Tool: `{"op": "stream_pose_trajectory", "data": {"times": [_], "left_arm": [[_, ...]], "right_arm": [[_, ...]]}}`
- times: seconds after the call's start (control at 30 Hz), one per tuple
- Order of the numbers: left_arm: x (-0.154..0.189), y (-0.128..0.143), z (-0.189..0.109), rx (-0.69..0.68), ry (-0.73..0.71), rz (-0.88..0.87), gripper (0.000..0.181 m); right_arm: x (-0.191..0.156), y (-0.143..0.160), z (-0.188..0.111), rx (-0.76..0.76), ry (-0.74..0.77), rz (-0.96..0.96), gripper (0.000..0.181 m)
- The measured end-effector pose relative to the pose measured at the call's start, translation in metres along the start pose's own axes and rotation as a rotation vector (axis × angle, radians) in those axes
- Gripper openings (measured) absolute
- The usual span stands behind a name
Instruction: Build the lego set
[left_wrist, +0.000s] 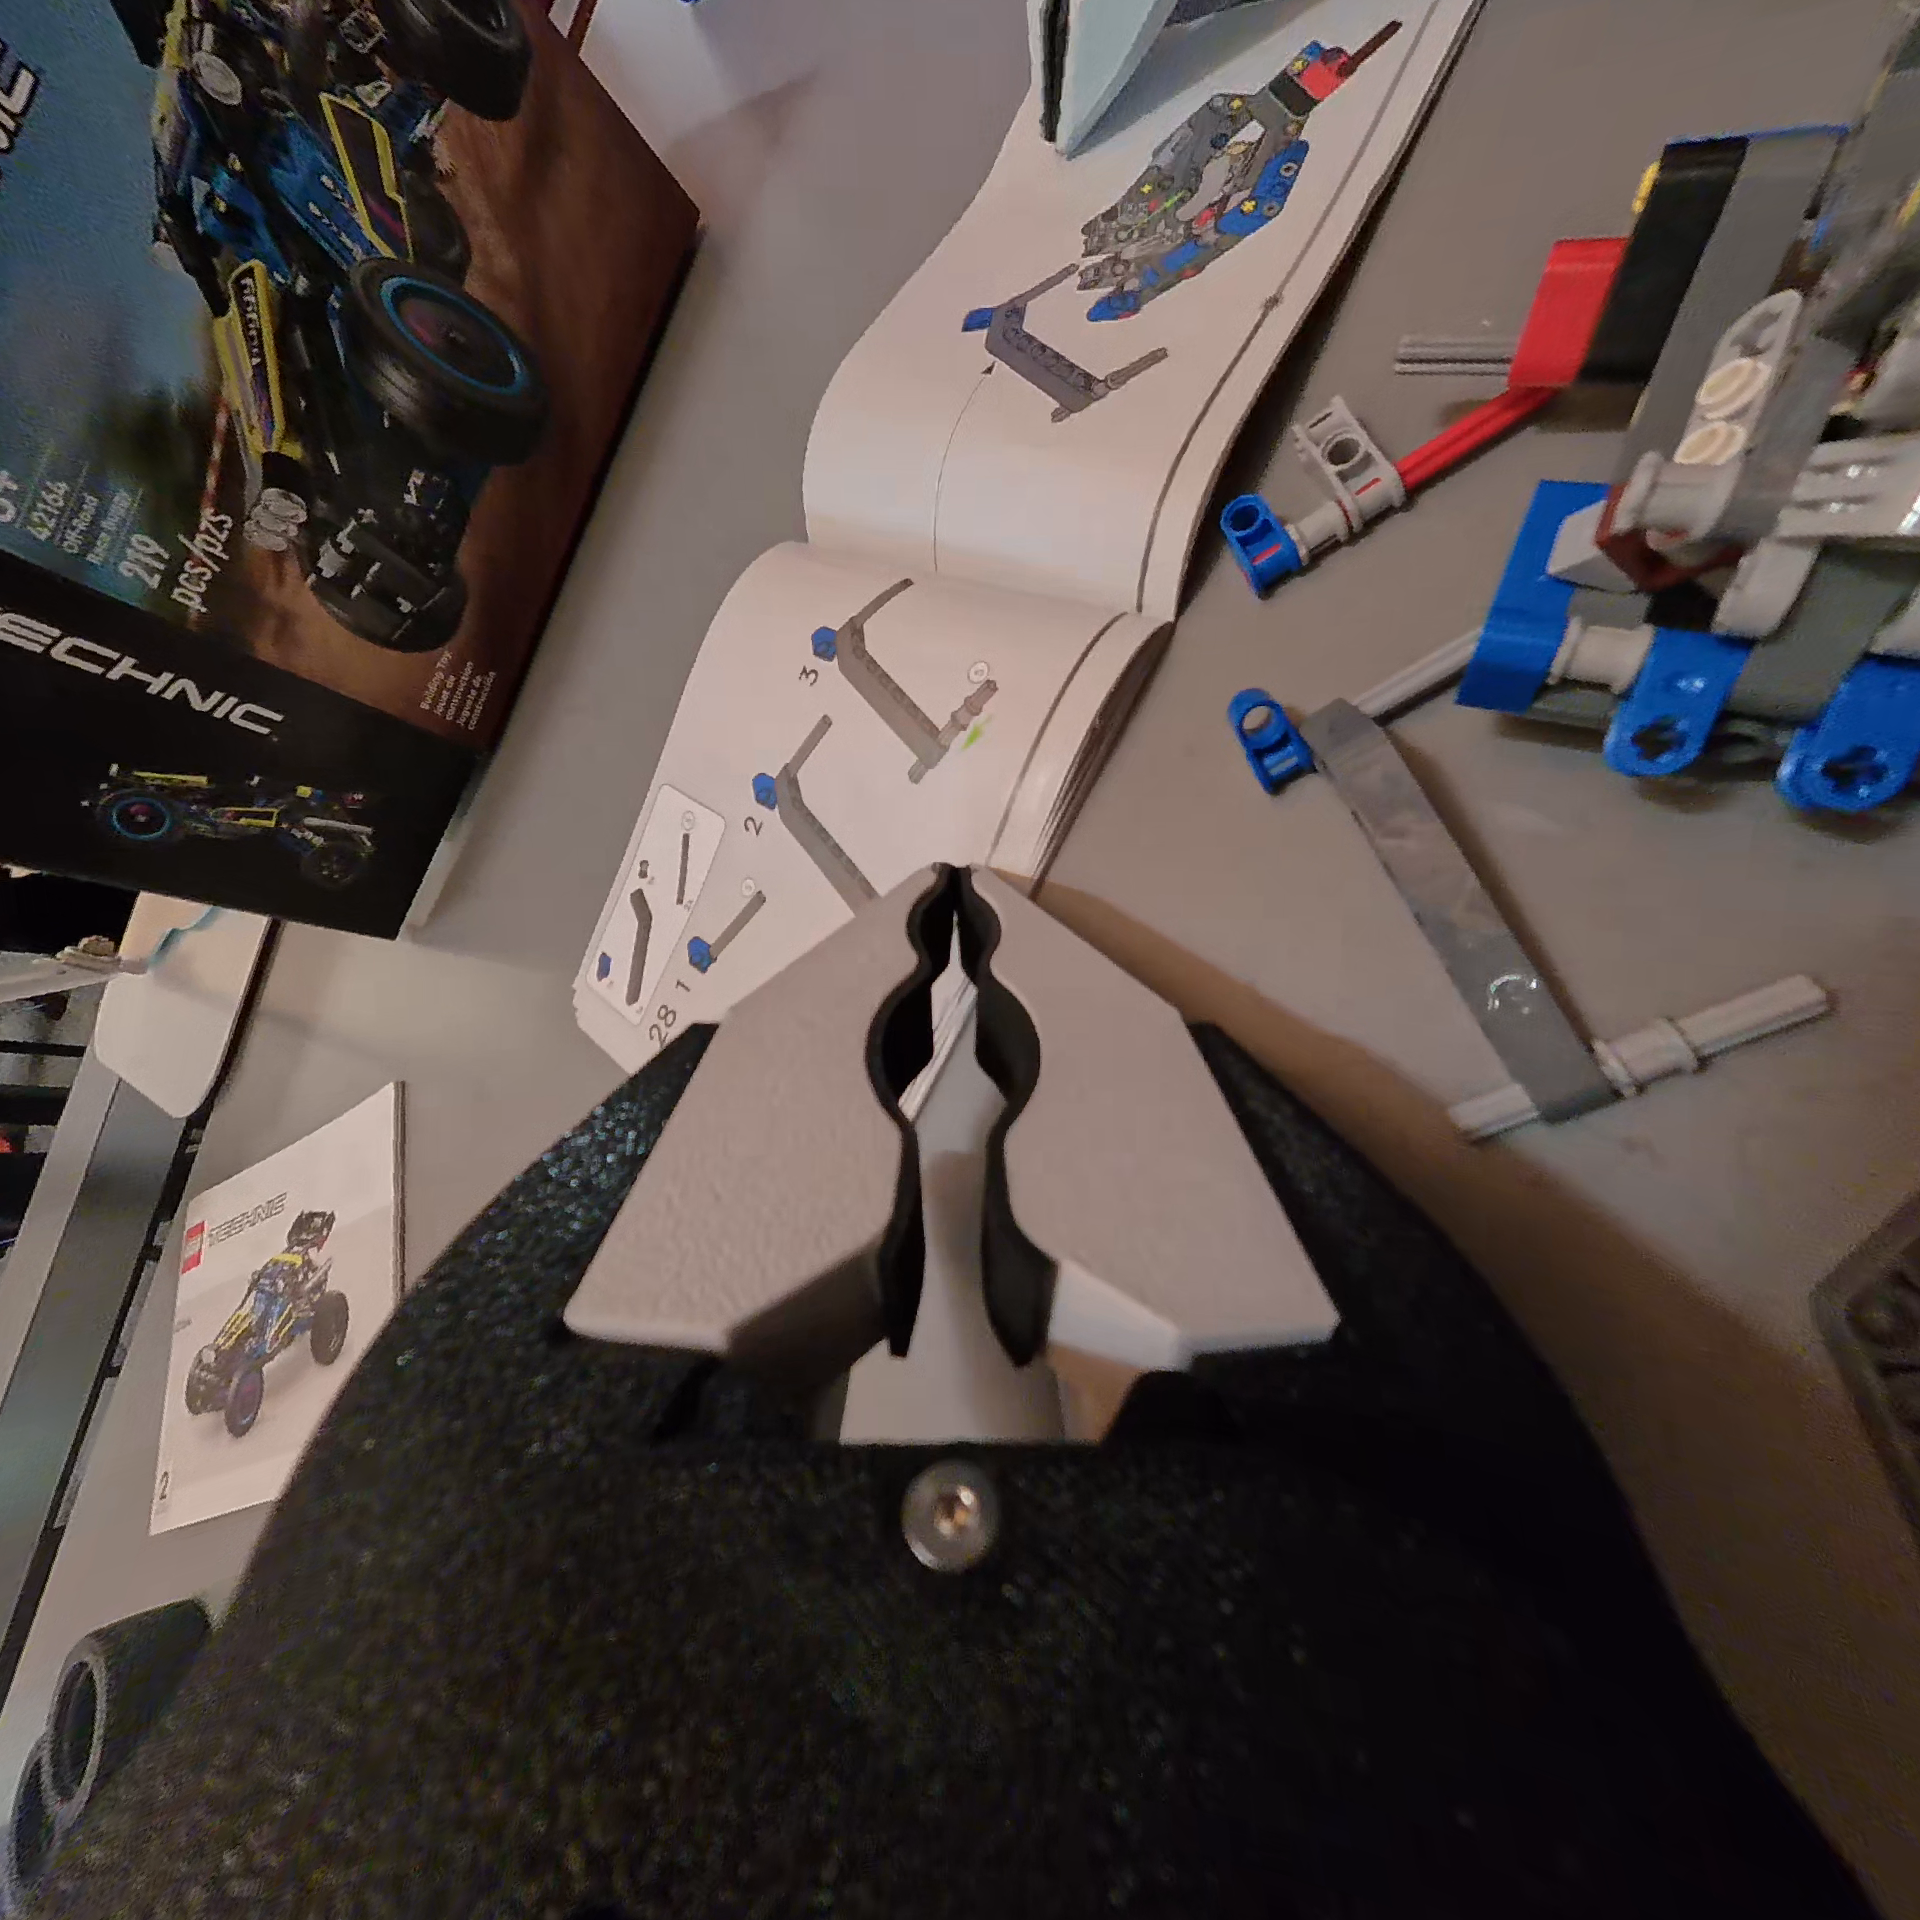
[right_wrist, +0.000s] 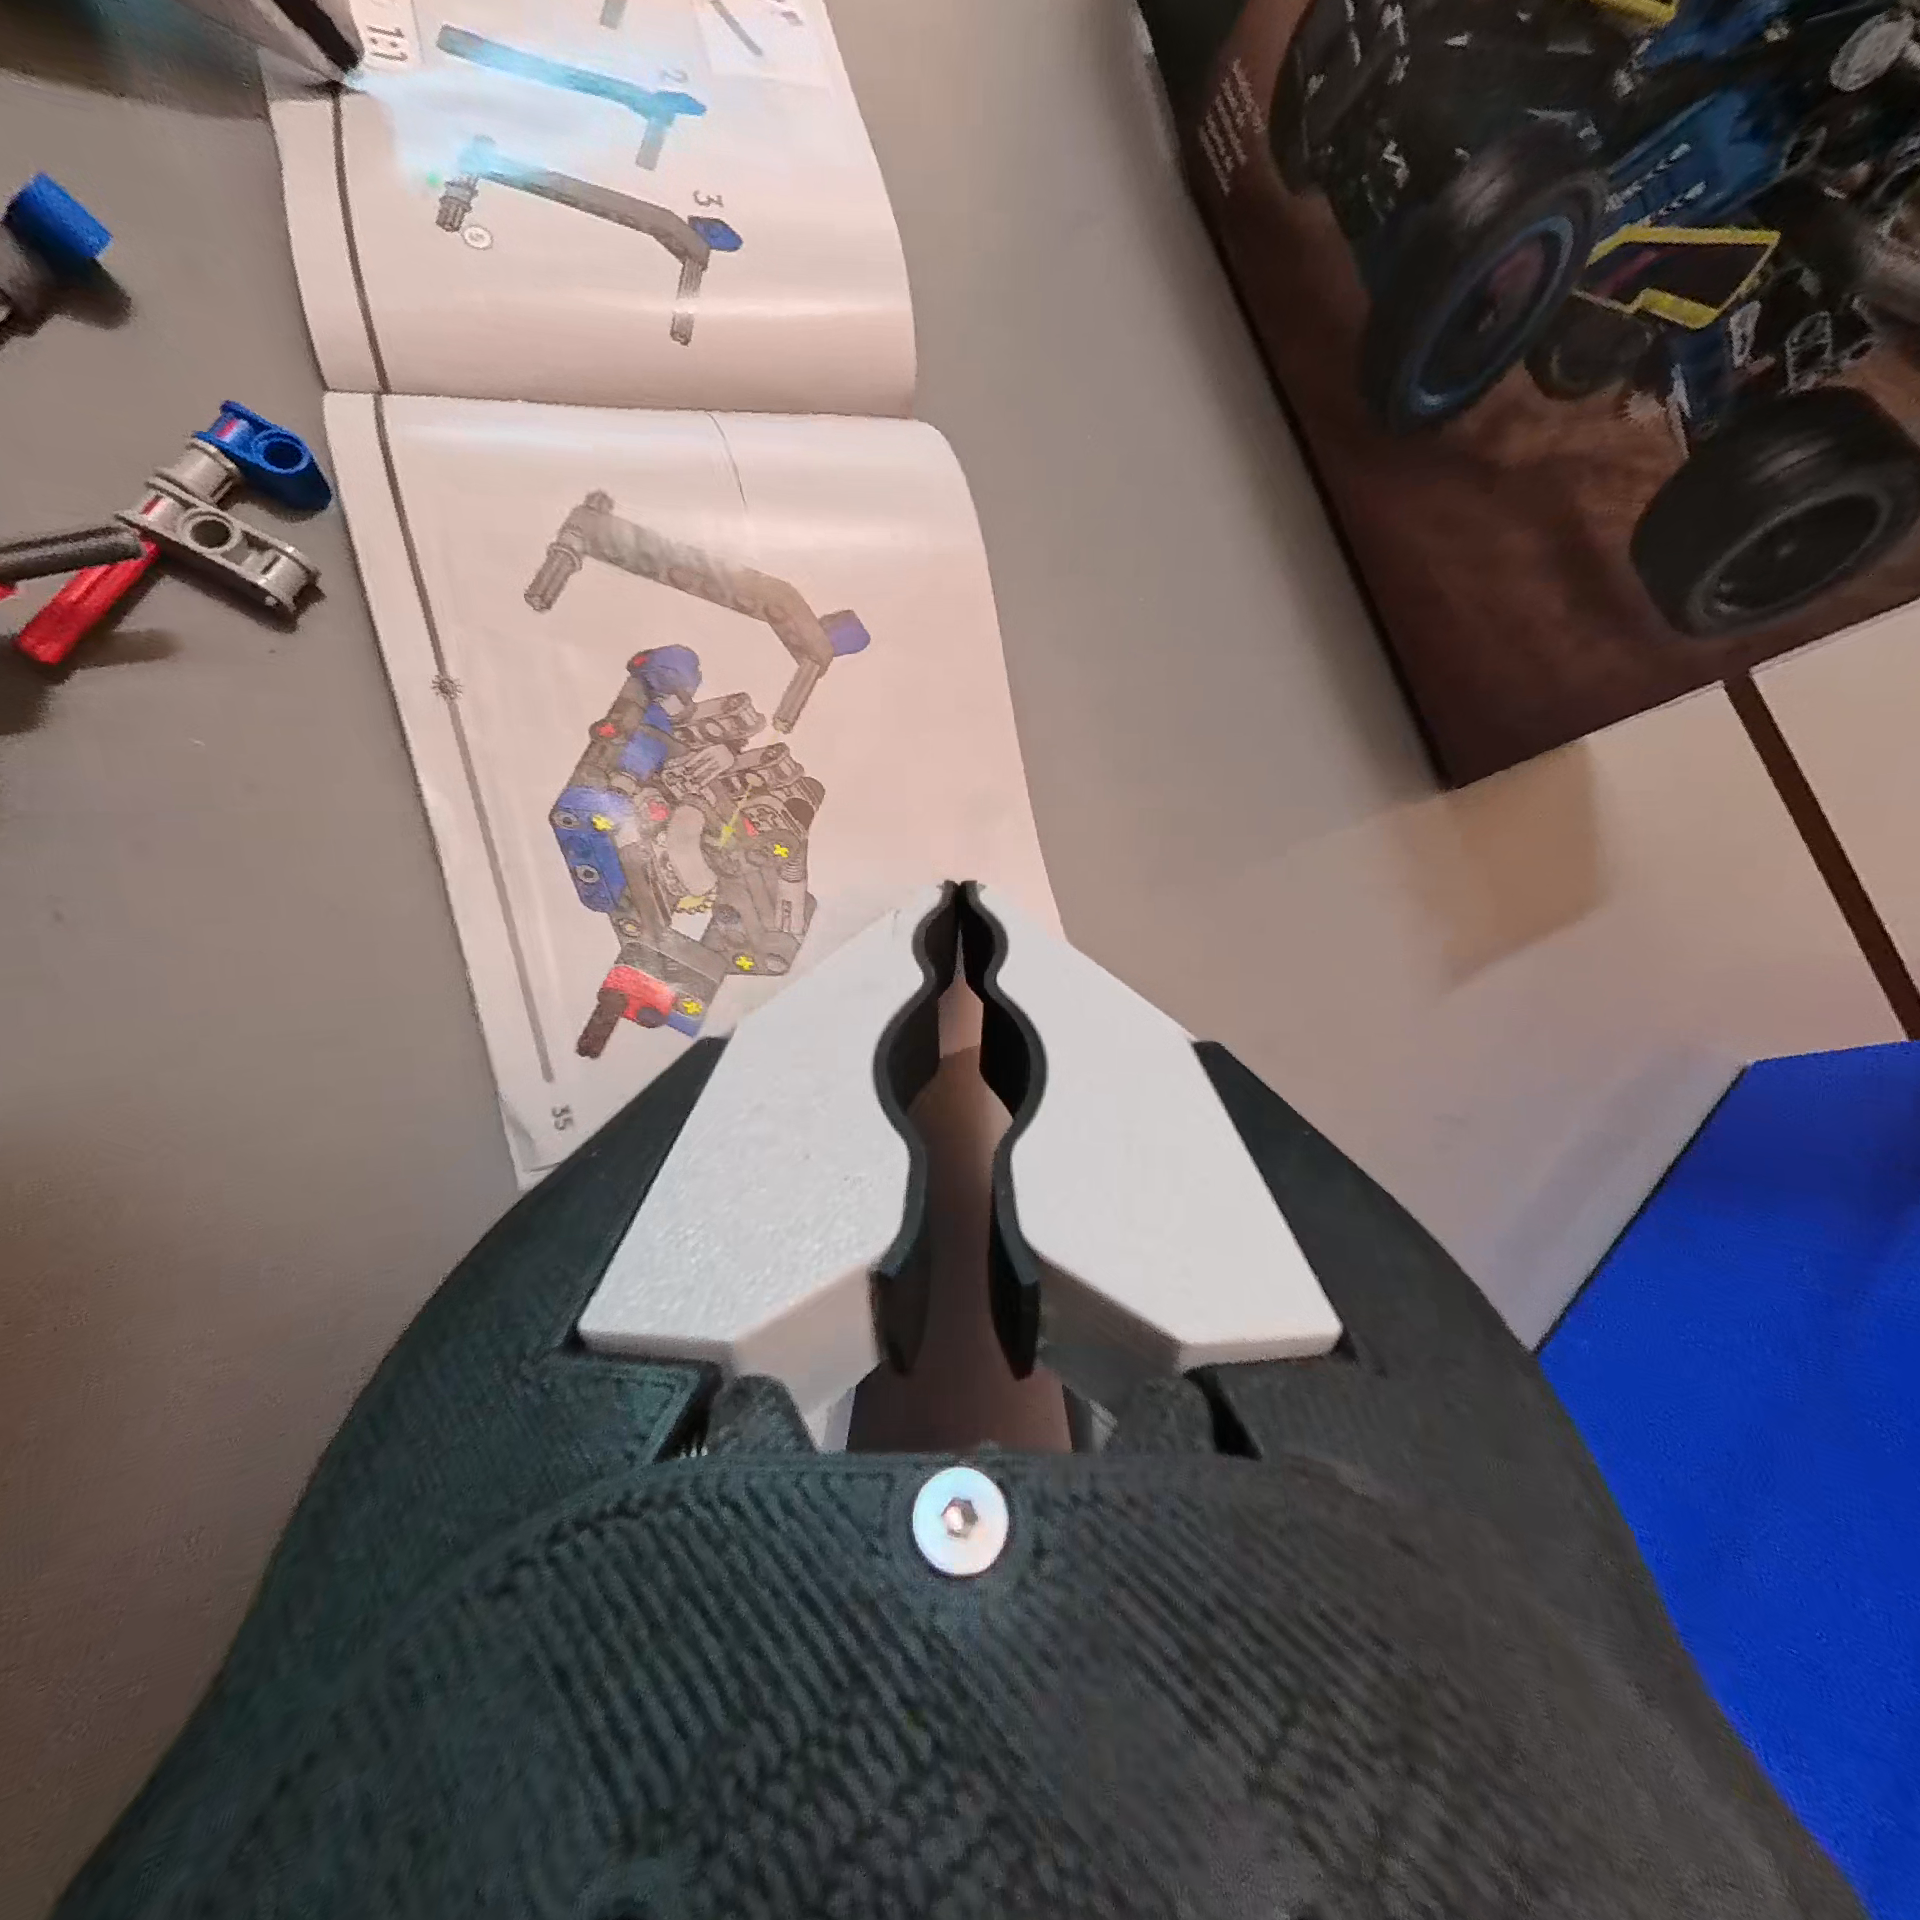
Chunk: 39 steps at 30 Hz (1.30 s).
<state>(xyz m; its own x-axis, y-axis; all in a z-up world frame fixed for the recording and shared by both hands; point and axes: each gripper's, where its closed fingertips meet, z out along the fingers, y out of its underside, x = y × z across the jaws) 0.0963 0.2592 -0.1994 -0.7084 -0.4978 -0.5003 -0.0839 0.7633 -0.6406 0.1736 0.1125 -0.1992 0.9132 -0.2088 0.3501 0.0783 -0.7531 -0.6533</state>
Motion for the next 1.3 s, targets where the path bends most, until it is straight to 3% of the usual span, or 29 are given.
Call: {"op": "stream_pose_trajectory", "data": {"times": [0.47,0.67,1.3], "left_arm": [[0.000,0.000,0.000,0.003,0.001,0.007,0.000],[0.001,0.000,0.000,0.003,-0.001,0.014,0.000],[0.001,-0.001,0.000,0.003,-0.004,0.028,0.000]], "right_arm": [[0.020,-0.006,-0.006,0.038,0.117,0.015,0.000],[0.018,-0.021,-0.007,0.140,0.094,0.067,0.000],[0.013,-0.015,0.000,0.093,0.093,0.003,0.000]]}}
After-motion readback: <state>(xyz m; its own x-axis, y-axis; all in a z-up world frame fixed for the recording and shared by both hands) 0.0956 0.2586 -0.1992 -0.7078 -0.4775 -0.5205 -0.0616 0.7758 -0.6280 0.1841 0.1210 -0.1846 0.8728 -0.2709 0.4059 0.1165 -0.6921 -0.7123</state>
